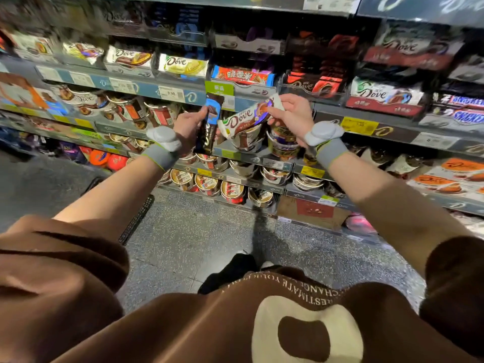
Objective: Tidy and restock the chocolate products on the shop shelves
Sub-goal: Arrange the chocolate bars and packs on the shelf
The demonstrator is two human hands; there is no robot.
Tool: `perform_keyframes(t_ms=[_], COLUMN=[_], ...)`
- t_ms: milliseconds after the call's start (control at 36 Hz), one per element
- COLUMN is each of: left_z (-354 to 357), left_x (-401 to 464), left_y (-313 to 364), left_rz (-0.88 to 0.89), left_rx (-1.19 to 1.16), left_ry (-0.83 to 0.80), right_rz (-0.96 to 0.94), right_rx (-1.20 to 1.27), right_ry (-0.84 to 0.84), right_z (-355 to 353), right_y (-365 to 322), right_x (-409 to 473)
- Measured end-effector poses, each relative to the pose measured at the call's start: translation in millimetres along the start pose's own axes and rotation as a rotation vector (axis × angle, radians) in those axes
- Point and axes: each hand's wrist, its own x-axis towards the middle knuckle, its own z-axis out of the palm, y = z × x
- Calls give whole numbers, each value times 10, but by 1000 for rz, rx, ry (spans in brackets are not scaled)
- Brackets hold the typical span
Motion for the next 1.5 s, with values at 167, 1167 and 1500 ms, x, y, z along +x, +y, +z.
perform_keyframes(t_ms=[167, 1167, 1500], left_z=[144, -596, -721], left_x=[-89, 491, 801], left_y=[-10, 326, 463], left_rz=[-73, -132, -48], left_rx=[110, 354, 168], left_ry=[-131, -453, -269], right_rz=[26, -76, -229], right_rx=[26, -112, -1206], right_ry=[-98, 249, 299], right_z=[45, 811, 697], right_y=[-28, -203, -292], right_x=[-75, 530, 883])
